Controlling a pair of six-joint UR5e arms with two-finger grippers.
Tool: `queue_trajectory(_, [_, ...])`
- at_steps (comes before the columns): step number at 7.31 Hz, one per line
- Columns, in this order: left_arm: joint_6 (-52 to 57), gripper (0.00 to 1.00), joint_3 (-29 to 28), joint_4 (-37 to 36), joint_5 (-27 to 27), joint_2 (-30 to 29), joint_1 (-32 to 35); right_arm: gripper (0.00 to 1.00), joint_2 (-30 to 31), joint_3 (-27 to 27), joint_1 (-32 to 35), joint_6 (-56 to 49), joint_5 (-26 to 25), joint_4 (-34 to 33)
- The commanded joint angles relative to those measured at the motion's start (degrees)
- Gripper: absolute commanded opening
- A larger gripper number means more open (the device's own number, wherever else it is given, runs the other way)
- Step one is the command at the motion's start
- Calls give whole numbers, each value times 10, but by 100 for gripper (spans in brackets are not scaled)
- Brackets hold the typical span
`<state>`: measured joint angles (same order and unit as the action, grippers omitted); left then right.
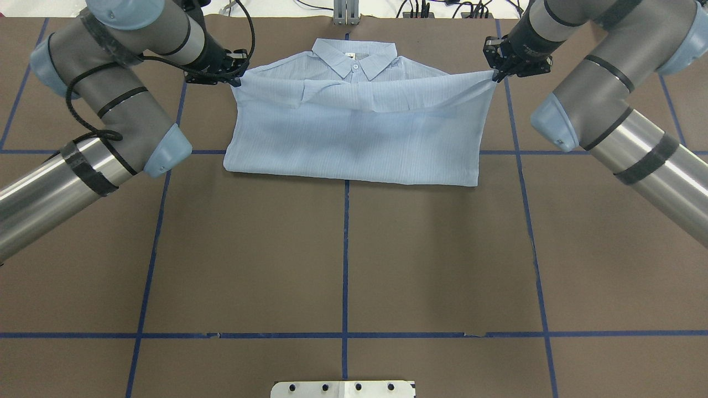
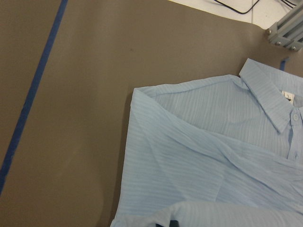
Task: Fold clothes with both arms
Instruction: 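Lift the hem with both grippers and carry it up onto the collar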
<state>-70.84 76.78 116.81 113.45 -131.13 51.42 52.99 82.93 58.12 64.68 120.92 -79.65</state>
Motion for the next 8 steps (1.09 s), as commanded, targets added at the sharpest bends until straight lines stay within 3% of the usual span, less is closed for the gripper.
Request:
queue_trajectory(1, [1, 0, -70, 49, -3, -21, 4, 0, -71, -112, 5, -12, -2, 32])
queue_trajectory(3, [3, 0, -101, 67, -5, -20, 5, 0, -94, -186, 5, -13, -4, 95])
queue_trajectory(5, [2, 0, -106, 67, -5, -20, 5, 0, -98, -210, 1, -12, -6, 134])
queue_trajectory(6, [1, 27, -105, 67, -4, -20, 5, 13, -98, -210, 1, -8, -5, 136])
queue_trajectory(7, [1, 99, -105, 77, -5, -20, 5, 99, -99, -206, -7, -10, -13, 139])
queue_trajectory(8, [1, 100, -104, 81, -5, -20, 5, 100, -97, -205, -9, -11, -21, 144])
